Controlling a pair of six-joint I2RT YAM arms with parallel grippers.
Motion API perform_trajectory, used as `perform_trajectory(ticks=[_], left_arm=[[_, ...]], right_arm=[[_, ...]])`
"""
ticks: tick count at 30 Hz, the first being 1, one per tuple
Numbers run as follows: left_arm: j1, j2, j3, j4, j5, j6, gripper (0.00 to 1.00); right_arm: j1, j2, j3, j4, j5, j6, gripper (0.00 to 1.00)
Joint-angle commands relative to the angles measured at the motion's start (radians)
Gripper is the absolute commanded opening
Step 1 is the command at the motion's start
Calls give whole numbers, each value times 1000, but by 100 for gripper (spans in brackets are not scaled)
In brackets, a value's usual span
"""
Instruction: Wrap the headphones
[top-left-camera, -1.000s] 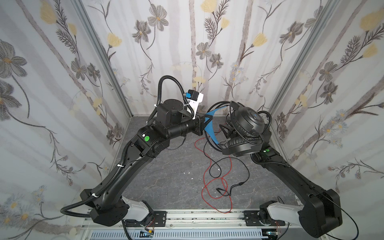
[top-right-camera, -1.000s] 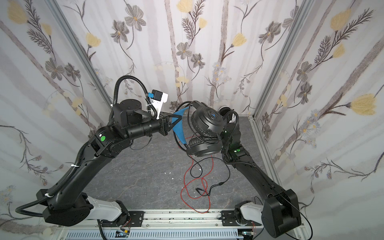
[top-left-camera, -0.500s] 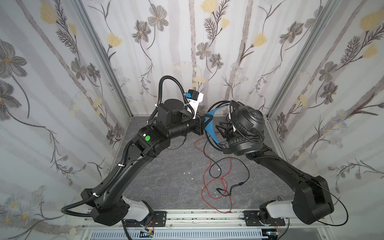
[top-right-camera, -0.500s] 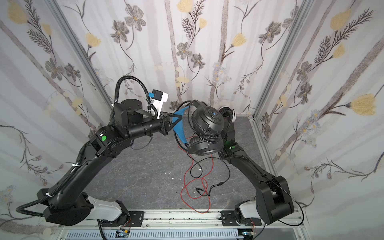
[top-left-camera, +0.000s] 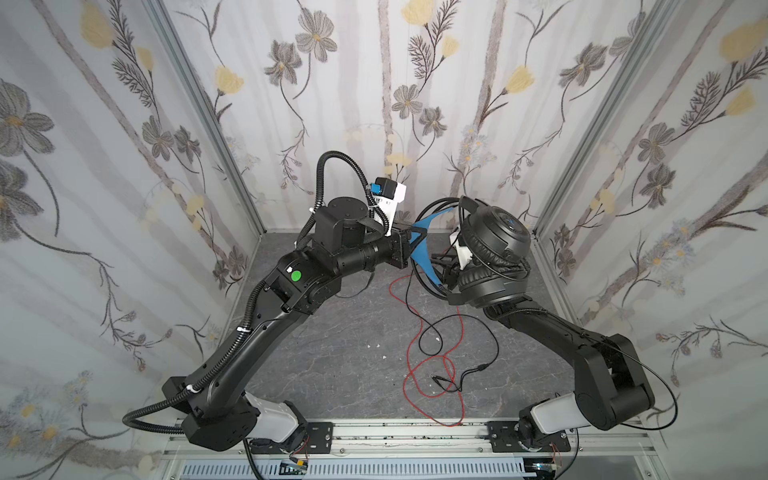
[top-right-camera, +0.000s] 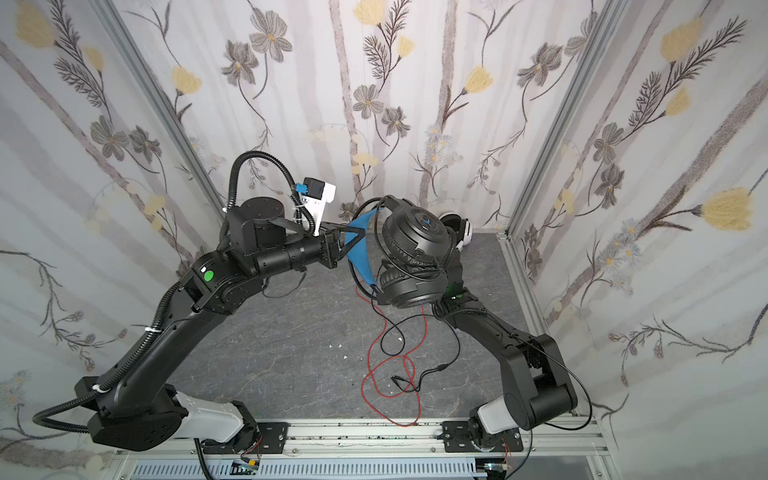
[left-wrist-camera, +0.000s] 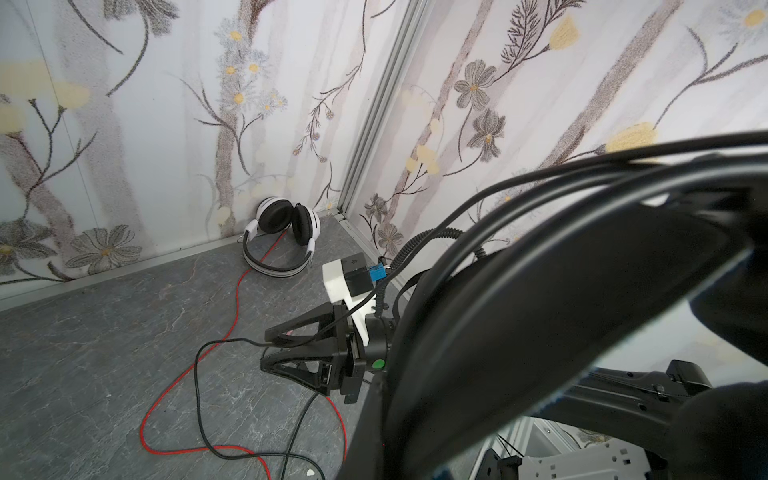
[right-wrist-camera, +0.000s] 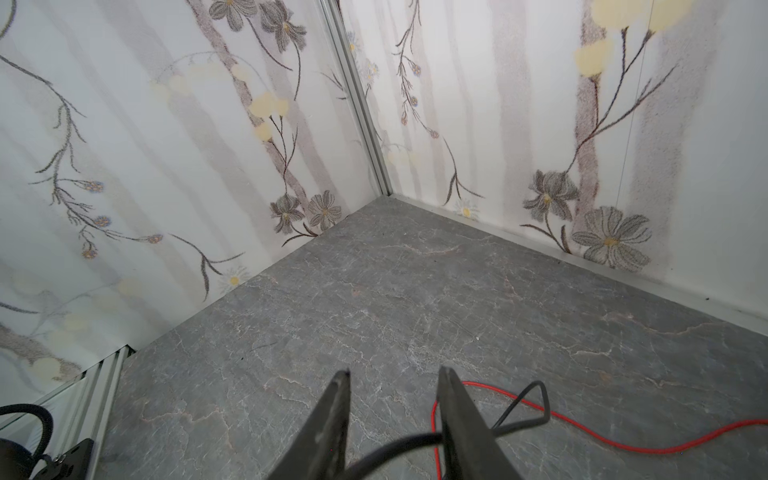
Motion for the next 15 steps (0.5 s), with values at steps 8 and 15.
perform_trajectory(ticks=[8, 15], left_arm=[[5, 8, 15, 98, 14, -49, 0], [5, 22, 22, 105, 27, -63, 0]], right_arm=[[7, 52, 38, 102, -15, 43, 43], [26, 92, 101, 109, 22, 52, 53]])
